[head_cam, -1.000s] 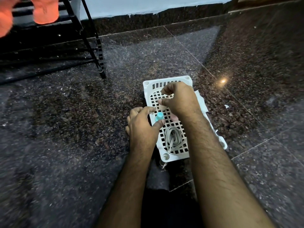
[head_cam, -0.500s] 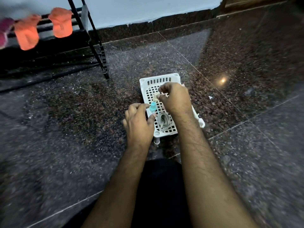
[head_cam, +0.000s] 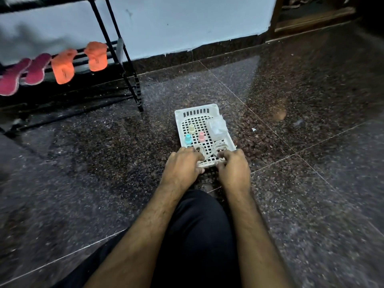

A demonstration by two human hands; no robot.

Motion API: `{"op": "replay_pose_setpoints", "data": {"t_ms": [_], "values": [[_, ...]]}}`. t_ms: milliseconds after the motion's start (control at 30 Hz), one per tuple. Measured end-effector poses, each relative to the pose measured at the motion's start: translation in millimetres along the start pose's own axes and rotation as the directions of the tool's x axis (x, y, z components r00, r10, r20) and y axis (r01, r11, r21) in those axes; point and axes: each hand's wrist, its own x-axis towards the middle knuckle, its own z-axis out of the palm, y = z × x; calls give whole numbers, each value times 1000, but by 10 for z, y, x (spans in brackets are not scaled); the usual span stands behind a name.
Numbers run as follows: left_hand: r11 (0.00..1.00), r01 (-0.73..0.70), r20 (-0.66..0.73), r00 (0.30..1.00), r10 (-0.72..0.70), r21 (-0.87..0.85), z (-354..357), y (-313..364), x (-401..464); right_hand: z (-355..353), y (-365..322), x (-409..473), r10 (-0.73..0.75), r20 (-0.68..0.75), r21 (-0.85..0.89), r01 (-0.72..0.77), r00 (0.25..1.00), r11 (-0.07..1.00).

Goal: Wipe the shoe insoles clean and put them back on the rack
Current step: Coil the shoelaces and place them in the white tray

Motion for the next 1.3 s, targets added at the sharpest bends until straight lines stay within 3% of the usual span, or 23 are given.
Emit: {"op": "replay_pose_setpoints", "data": {"t_ms": [167,333,500,633,733,967,1167,1300], "values": [[997,26,106,994,-33,66,31,0,107,102,196,-85,-115,-53,87,119,992,989],[996,78,57,995,-81,51,72,-43,207,320,390,-133,-239,-126,121,254,963,959],[984,7,-21,1000,-4,175,165,-242,265,525,296,-17,-249,-2,-92,247,969,965],[923,-93,-33,993,113,373,295,-348,359,715,234,122,-293,49,-139,297,955,945],[908,-77,0,996,84,411,418,-406,432,855,206,246,-313,32,-184,314,949,932],[950,133,-86,990,-113,282,716,-604,576,1194,-7,662,-344,12,-243,336,939,910],[962,220,-200,962,-187,162,854,-895,980,1411,-191,1152,-410,39,-274,404,911,873],[962,241,-185,959,-216,126,836,-1141,1367,1561,-333,1536,-450,64,-283,449,891,848]]}}
